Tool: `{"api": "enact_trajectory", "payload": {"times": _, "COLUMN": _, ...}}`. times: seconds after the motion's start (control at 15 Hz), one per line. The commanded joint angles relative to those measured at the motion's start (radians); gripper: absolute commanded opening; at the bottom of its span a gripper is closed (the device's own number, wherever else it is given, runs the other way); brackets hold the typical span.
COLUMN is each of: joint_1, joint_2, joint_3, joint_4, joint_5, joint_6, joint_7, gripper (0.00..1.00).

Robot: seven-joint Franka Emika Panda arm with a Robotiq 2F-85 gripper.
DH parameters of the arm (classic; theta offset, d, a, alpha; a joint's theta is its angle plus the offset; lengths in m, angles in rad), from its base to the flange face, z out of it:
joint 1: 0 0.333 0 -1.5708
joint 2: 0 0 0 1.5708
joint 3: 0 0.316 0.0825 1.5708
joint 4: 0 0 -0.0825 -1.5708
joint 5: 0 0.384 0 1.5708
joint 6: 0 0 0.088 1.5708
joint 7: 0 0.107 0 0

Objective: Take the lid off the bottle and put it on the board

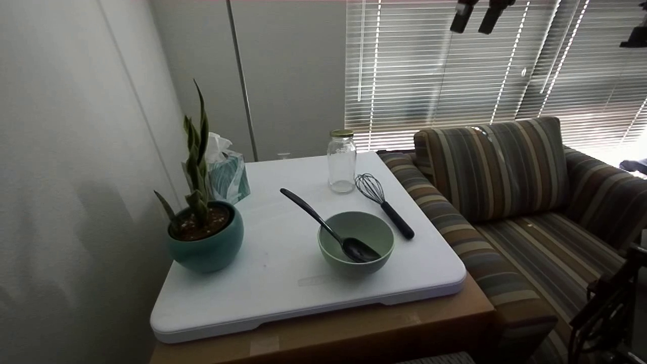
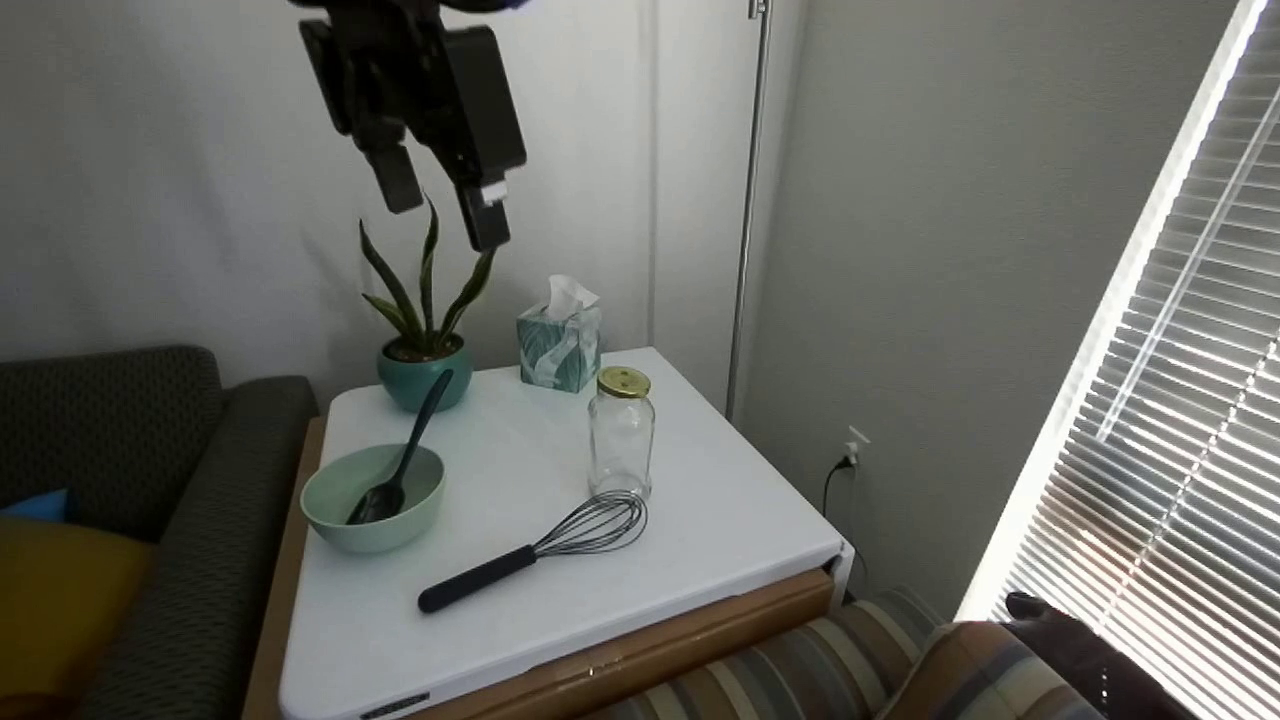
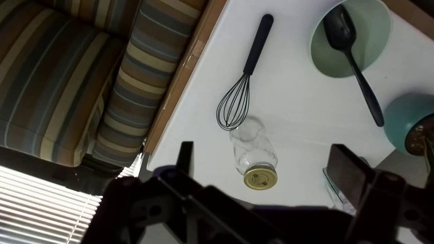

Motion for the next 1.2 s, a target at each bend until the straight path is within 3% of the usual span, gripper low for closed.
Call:
{"api": "enact_trajectory", "payload": {"times": 0.0, "joint_1": -0.023, "joint_2": 0.047, "joint_3": 0.031, "joint_4": 0.022, "joint_5": -0.003, "joint_6": 0.007, "joint_7": 0.01, "gripper": 1.0}}
{"api": "enact_trajectory", "payload": {"times": 0.2, "joint_1": -0.023, "joint_2": 0.138, "joint_3": 0.044, "joint_4": 0.068, "joint_5": -0.009, "joint_6": 0.025, "joint_7": 0.03, "gripper": 1.0}}
{"api": "enact_trajectory", "payload": {"times": 0.4, "joint_1": -0.026, "joint_2": 0.14, "joint_3": 0.043, "joint_4": 0.078, "joint_5": -0.01, "joint_6": 0.025, "joint_7": 0.03, "gripper": 1.0}}
{"api": "enact_trajectory", "payload": {"times": 0.67, "joint_1": -0.024, "joint_2": 0.215, "joint_3": 0.037, "joint_4": 0.127, "joint_5": 0.126, "joint_6": 0.029, "joint_7": -0.107, "gripper": 1.0}}
{"api": "enact_trajectory", "payload": {"times": 0.87, "joint_1": -0.035, "joint_2": 0.314, "joint_3": 0.042, "joint_4": 0.246, "joint_5": 0.218, "joint_6": -0.025, "joint_7": -0.216, "gripper": 1.0}}
{"api": "enact_trajectory", "payload": {"times": 1.13, "joint_1": -0.041, "joint_2": 0.492, "joint_3": 0.074, "joint_4": 0.479, "joint_5": 0.171, "joint_6": -0.113, "joint_7": -0.232, "gripper": 1.0}}
